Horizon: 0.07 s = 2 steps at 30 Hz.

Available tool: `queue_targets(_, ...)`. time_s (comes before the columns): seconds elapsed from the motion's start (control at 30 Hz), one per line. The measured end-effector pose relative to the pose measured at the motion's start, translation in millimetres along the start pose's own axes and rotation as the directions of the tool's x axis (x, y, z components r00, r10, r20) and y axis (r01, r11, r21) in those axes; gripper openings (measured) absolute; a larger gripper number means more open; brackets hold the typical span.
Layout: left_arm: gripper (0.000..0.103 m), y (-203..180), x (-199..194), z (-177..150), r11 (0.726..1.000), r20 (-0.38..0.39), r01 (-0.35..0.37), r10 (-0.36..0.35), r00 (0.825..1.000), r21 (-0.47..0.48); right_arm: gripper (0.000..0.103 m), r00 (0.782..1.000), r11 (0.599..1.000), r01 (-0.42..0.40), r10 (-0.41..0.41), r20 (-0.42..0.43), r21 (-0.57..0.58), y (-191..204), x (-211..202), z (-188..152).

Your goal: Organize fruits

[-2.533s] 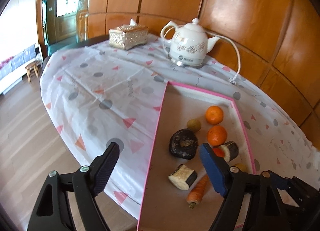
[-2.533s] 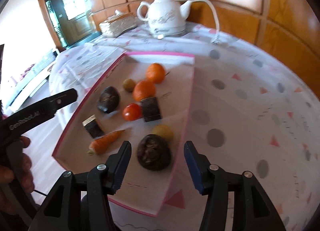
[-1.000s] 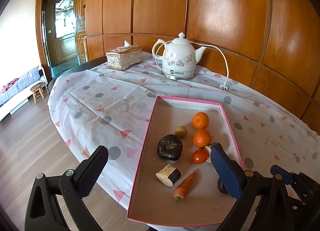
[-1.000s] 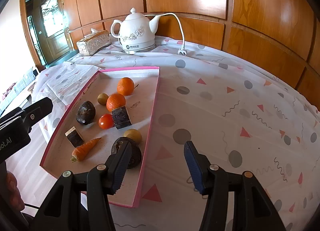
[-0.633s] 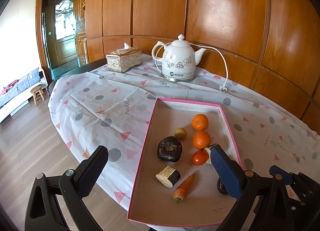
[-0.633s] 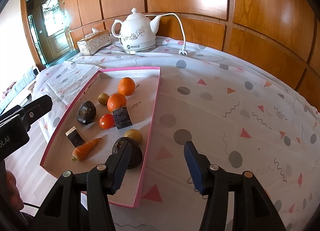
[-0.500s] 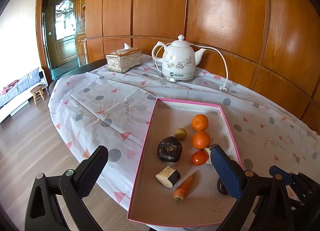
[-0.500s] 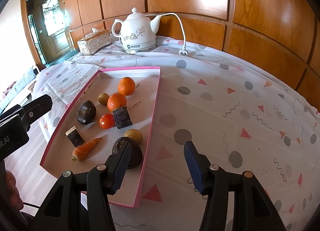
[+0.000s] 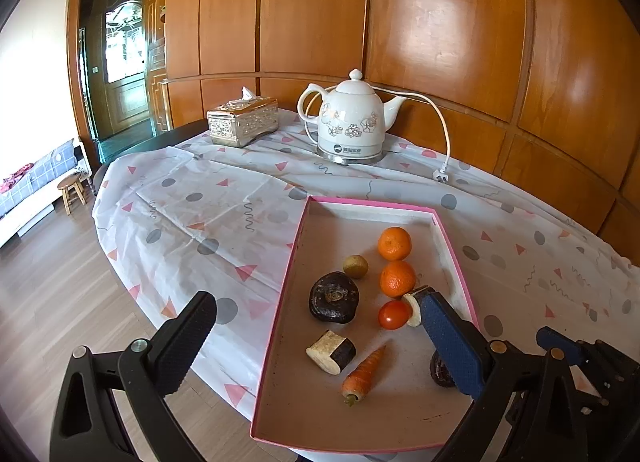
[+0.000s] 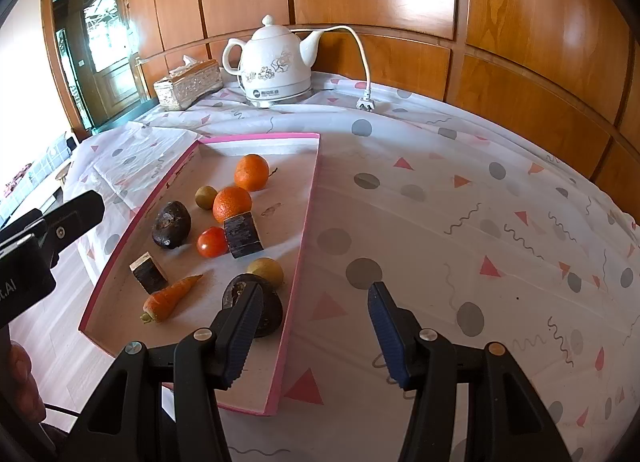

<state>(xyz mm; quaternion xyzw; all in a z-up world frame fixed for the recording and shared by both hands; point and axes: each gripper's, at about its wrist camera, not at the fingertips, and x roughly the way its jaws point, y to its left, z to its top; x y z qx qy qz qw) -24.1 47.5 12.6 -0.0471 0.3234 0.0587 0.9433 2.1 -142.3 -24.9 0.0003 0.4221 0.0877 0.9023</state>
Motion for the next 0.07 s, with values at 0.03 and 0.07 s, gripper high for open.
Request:
queue_targets(0.03, 0.103, 0.1, 0.4, 0.3, 1.000, -0.001, 0.001, -0.001, 1.000, 0.001, 0.056, 1.000, 1.000, 0.000, 0.000, 0.000, 0.002, -1.4, 0.0, 0.0)
queue_targets(0.07, 0.103, 0.1, 1.1, 0.7, 1.000, -0.004, 0.005, -0.005, 1.000, 0.000, 0.056, 1.000, 1.000, 0.000, 0.000, 0.000, 0.005, -3.0, 0.0, 0.0)
